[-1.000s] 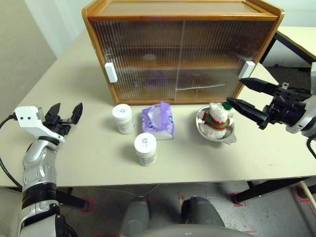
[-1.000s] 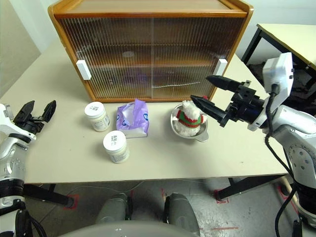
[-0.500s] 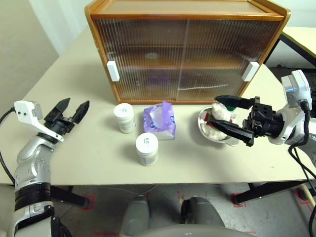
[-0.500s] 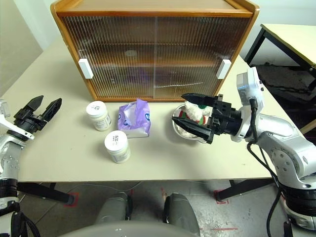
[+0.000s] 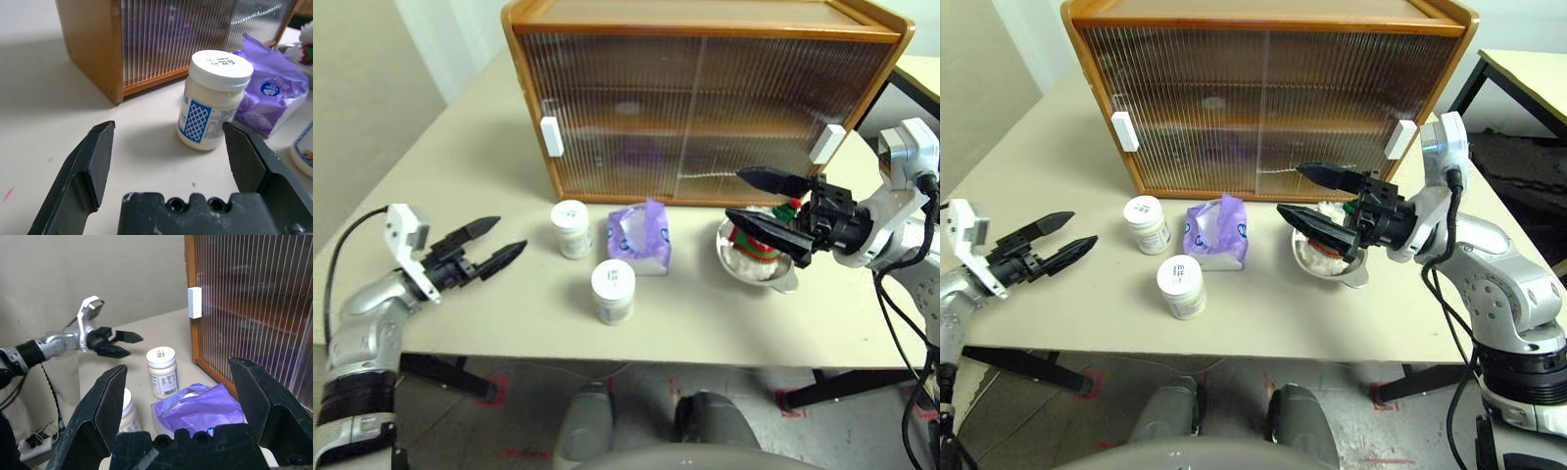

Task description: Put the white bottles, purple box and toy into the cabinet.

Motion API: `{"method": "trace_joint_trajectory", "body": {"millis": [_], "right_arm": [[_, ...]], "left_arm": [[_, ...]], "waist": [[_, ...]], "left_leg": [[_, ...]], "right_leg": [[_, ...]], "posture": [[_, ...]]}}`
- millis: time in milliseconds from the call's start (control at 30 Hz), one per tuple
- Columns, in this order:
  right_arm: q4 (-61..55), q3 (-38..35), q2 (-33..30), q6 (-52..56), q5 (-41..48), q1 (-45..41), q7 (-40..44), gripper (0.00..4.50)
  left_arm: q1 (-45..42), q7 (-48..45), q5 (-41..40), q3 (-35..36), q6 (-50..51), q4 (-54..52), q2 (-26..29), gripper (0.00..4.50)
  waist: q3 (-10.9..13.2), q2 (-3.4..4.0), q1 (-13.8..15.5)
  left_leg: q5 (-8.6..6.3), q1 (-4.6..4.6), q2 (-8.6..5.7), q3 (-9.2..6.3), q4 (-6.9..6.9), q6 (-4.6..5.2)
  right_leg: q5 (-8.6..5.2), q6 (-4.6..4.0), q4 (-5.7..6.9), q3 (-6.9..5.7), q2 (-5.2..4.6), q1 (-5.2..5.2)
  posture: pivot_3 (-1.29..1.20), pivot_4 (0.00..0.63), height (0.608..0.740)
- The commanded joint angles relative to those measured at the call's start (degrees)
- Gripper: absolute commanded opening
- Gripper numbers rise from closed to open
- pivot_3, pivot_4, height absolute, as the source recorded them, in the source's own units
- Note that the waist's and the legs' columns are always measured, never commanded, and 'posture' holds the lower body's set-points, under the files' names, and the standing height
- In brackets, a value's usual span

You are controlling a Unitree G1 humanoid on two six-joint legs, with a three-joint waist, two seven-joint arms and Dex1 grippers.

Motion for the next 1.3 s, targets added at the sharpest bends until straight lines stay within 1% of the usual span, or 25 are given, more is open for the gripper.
{"method": "trace_joint_trajectory", "body": {"millis": [33,100,233,300,333,400,433,567,667,767,867,1300], "right_arm": [[-1.28,-1.08,-0.07,0.35,0.81,1.02,-0.62,4.50],[-1.65,-1.08,-0.14,0.10,0.42,1.67,-0.73,4.50],[-2.14,-1.36,0.15,-0.37,0.33,2.19,-1.47,4.50],[-2.35,-1.45,0.13,-0.52,0.35,2.45,-1.61,4.50],[-2.51,-1.58,0.13,-0.56,0.41,2.63,-1.72,4.50],[-2.82,-1.93,0.19,-0.56,0.60,2.93,-2.06,4.50],[-2.95,-2.11,0.19,-0.63,0.57,3.16,-2.14,4.50],[-3.44,-2.43,0.43,-0.86,0.42,3.82,-2.45,4.50],[-3.91,-2.62,0.67,-0.93,0.33,4.16,-2.86,4.50],[-4.23,-2.72,1.02,-1.04,0.20,4.13,-3.38,4.50],[-4.72,-2.84,1.17,-1.04,0.24,4.45,-3.78,4.50],[-6.01,-3.37,1.50,-1.08,0.58,5.07,-5.26,4.50]], "left_arm": [[-4.40,4.17,-1.51,2.59,0.40,3.45,-1.89,4.47],[-6.85,6.26,-2.36,4.22,0.46,5.05,-2.52,4.47],[-10.60,7.16,-2.94,5.08,1.05,6.39,-3.02,4.47],[-11.99,7.10,-2.86,4.53,1.60,6.58,-3.19,4.08],[-12.76,7.04,-2.82,4.13,1.91,6.61,-3.37,3.84],[-14.39,7.26,-1.90,3.18,1.42,7.05,-3.89,3.14],[-15.32,7.43,-1.30,2.58,0.98,7.36,-4.23,2.68],[-19.17,8.68,0.84,1.33,-1.04,10.04,-5.08,1.14],[-23.15,10.57,2.97,0.61,-3.07,13.92,-5.28,0.03],[-26.41,13.06,4.40,0.39,-3.43,16.91,-5.67,0.03],[-27.94,13.09,4.77,-0.12,-4.00,18.02,-6.24,0.03],[-28.16,11.87,4.91,-1.84,-4.35,18.43,-8.67,0.03]], "waist": [[-0.01,-0.03,-0.03],[-0.05,-0.09,-0.08],[-0.07,-0.12,-0.88],[-0.07,-0.12,-1.20],[-0.08,-0.13,-1.32],[-0.08,-0.14,-1.62],[-0.09,-0.15,-1.88],[-0.12,-0.20,-2.49],[-0.12,-0.21,-2.74],[-0.13,-0.22,-3.27],[-0.13,-0.22,-4.04],[-0.14,-0.23,-4.39]], "left_leg": [[0.00,-0.01,0.01,0.00,-0.01,0.01],[0.01,-0.01,0.07,0.00,0.00,0.02],[0.04,0.00,0.11,0.02,0.00,0.06],[0.04,0.01,0.11,0.03,0.02,0.06],[0.04,0.01,0.11,0.04,0.03,0.06],[0.04,0.02,0.11,0.04,0.06,0.06],[0.04,0.02,0.11,0.04,0.08,0.06],[0.04,0.01,0.12,0.02,0.17,0.06],[0.04,0.02,0.11,0.02,0.23,0.06],[0.04,0.03,0.12,0.02,0.25,0.06],[0.06,0.03,0.12,0.02,0.25,0.09],[0.03,0.01,0.14,-0.01,0.66,0.05]], "right_leg": [[0.02,0.04,0.00,0.00,0.02,-0.02],[0.03,0.04,0.02,-0.01,0.09,-0.02],[0.03,0.03,0.05,0.01,0.17,-0.02],[0.04,0.03,0.05,0.02,0.17,0.01],[0.06,0.02,0.05,0.02,0.17,0.01],[0.07,0.01,0.07,0.02,0.18,0.01],[0.08,0.01,0.08,0.02,0.18,0.01],[0.12,0.04,0.09,0.00,0.19,0.07],[0.16,0.04,0.09,0.01,0.19,0.11],[0.21,0.02,0.09,0.03,0.21,0.11],[0.22,0.03,0.09,0.03,0.21,0.11],[0.31,0.07,0.21,0.03,0.20,0.19]], "posture": [[0.03,0.000,0.740],[0.02,0.000,0.740],[0.01,0.000,0.740],[0.00,0.000,0.740],[-0.01,0.000,0.740],[-0.02,0.000,0.740],[-0.02,0.000,0.740],[-0.03,0.000,0.740],[-0.04,0.000,0.740],[-0.05,0.000,0.740],[-0.06,0.000,0.740],[-0.08,0.000,0.740]]}}
